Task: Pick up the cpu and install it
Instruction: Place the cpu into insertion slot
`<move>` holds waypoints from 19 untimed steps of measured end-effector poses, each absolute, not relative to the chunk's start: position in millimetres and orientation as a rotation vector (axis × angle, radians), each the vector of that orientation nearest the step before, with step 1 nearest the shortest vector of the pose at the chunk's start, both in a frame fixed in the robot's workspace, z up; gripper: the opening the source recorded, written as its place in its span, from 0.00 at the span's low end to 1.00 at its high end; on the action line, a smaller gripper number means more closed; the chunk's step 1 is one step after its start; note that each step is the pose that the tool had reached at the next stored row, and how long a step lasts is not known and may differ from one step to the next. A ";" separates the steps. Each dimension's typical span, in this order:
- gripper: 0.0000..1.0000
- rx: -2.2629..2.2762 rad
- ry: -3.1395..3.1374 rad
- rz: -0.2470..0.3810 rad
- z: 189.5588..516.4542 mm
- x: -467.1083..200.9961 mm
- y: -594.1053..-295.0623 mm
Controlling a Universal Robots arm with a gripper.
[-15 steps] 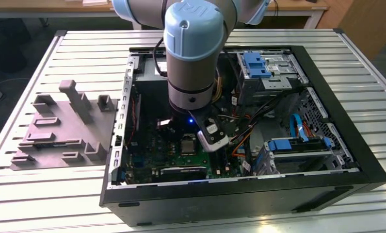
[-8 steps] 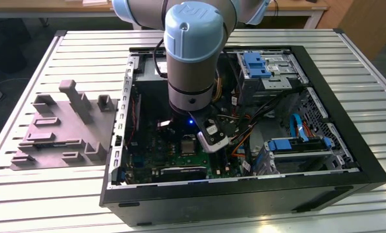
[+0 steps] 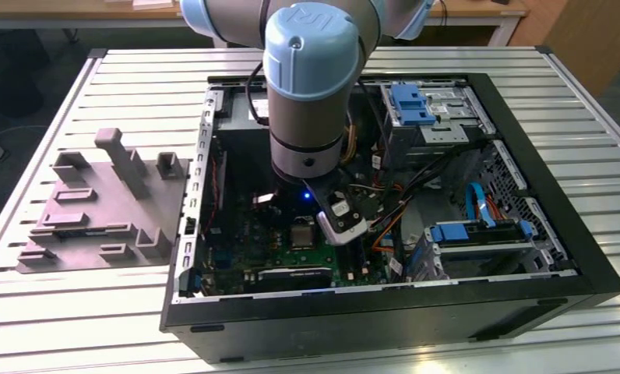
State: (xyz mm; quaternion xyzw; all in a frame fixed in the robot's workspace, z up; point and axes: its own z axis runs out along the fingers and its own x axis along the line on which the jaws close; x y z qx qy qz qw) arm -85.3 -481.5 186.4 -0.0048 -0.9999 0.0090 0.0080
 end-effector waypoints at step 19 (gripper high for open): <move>0.47 -0.015 -3.122 0.022 207.5 -85.1 -481.5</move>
